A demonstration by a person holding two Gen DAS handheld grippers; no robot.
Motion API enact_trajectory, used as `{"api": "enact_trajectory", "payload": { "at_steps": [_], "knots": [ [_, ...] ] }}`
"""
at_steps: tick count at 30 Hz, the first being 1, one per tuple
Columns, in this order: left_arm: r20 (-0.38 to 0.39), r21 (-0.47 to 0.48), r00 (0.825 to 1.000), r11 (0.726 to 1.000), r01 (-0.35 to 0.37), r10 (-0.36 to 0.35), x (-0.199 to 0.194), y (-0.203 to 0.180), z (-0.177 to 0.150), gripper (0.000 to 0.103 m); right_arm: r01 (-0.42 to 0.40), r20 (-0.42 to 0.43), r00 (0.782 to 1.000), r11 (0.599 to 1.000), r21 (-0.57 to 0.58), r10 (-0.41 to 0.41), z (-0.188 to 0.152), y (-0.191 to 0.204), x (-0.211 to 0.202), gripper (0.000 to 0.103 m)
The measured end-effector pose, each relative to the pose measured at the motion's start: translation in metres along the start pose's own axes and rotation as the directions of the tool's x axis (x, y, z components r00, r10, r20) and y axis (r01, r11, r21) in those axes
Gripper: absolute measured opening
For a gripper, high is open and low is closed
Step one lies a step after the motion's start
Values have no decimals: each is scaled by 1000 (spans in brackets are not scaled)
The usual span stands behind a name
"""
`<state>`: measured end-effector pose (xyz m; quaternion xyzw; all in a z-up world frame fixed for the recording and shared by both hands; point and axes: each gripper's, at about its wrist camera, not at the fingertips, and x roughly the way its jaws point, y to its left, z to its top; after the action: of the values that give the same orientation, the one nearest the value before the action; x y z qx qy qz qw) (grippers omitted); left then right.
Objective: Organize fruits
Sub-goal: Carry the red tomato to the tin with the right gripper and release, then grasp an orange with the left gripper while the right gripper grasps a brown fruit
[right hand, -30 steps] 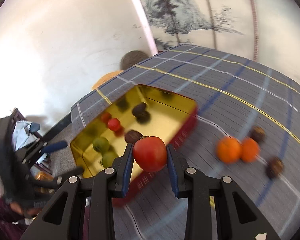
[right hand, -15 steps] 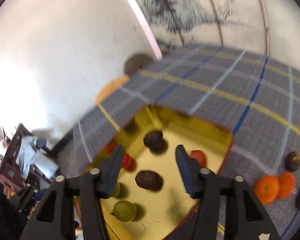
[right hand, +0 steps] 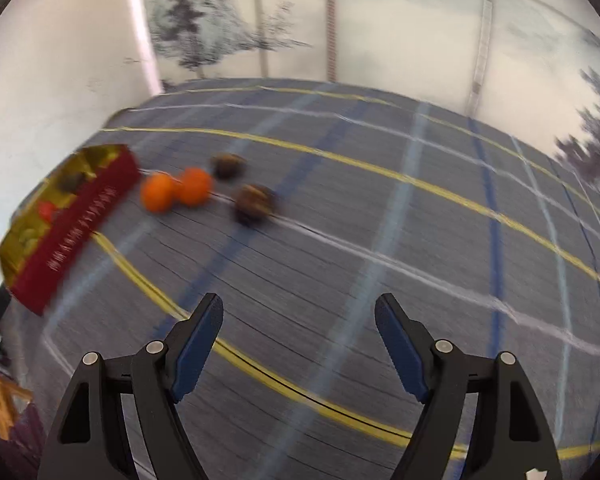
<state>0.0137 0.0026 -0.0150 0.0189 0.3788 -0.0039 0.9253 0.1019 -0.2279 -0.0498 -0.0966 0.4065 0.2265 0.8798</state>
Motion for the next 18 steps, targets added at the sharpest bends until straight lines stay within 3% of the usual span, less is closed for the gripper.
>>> {"api": "enact_trajectory", "payload": {
  "at_steps": [3, 6, 10, 18],
  "knots": [
    [-10, 70, 994, 991, 110, -109, 17, -20, 31, 75, -4, 1, 1000, 996, 90, 4, -15, -33, -2, 76],
    [-90, 135, 974, 966, 219, -208, 49, -37, 65, 74, -44, 9, 999, 988, 150, 44, -27, -50, 0, 76],
    [-195, 304, 955, 912, 276, -224, 96, -61, 99, 74, -78, 48, 996, 987, 140, 72, -27, -48, -6, 80],
    [-366, 386, 915, 868, 314, -168, 182, -65, 113, 73, -147, 81, 988, 974, 172, 135, -27, -56, -9, 85]
  ]
}}
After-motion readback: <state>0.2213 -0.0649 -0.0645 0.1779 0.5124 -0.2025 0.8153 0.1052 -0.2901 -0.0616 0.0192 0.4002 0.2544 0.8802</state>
